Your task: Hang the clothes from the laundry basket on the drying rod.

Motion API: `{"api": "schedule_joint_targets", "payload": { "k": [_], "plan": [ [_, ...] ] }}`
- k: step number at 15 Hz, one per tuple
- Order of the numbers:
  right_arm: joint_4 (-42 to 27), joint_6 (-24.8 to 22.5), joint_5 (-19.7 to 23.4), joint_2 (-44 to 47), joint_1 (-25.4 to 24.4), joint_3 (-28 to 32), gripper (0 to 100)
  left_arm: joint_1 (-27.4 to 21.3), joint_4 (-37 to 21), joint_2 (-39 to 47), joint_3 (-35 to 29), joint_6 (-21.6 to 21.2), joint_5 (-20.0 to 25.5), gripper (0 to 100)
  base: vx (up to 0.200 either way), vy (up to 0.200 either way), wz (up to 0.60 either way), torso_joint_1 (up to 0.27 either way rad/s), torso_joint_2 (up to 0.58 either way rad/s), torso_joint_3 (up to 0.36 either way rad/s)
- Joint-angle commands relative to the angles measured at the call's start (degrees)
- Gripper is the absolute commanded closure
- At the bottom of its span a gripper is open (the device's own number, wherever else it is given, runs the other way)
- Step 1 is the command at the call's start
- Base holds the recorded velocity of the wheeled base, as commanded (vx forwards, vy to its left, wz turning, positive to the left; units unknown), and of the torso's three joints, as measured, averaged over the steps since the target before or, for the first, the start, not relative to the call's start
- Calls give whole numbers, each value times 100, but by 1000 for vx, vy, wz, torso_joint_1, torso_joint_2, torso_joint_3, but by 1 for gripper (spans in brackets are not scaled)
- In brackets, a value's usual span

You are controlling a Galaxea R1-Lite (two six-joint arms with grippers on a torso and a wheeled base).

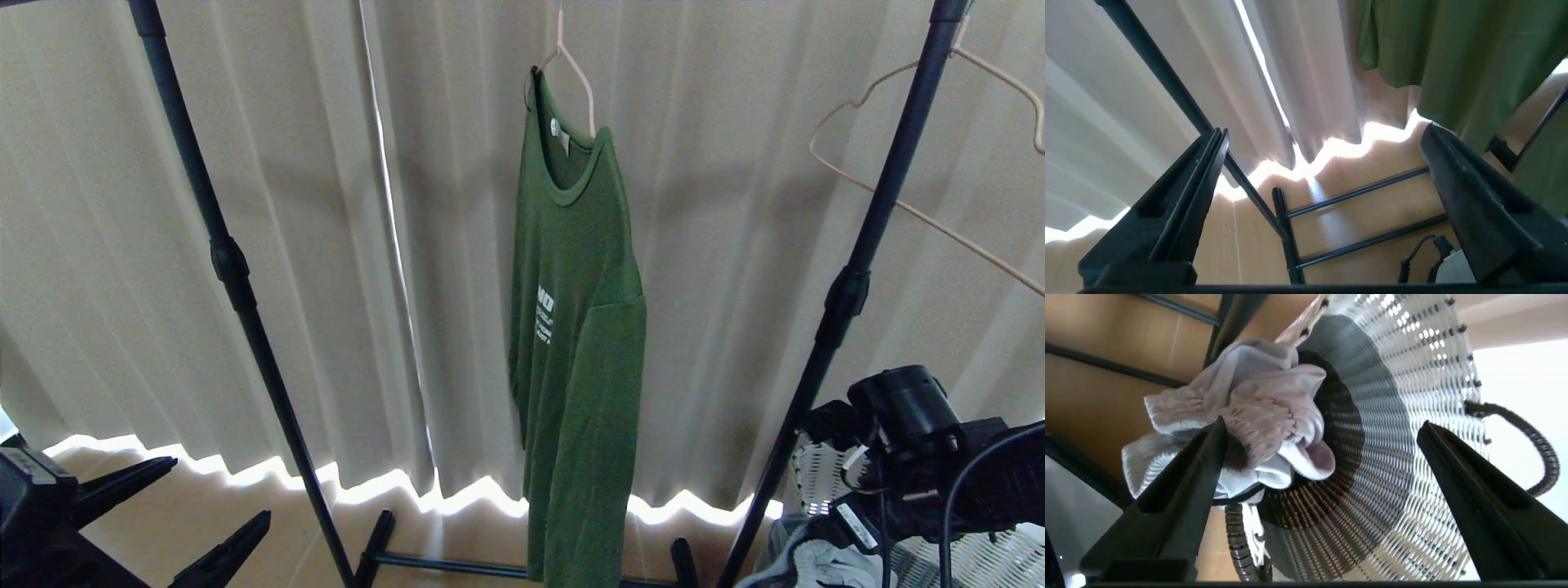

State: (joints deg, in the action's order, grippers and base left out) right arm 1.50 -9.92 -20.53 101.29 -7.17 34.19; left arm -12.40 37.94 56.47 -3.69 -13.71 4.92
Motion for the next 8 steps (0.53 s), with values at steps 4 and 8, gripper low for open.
{"api": "schedule_joint_targets", "payload": {
  "k": [4,8],
  "plan": [
    [8,-1,-30,233,40,-124,0,9,3,-13,-9,0,0,0,0,0,0,0,0,0],
    [17,8,-4,163,40,-220,100,18,3,-13,-9,9,0,0,0,0,0,0,0,0]
  ]
}}
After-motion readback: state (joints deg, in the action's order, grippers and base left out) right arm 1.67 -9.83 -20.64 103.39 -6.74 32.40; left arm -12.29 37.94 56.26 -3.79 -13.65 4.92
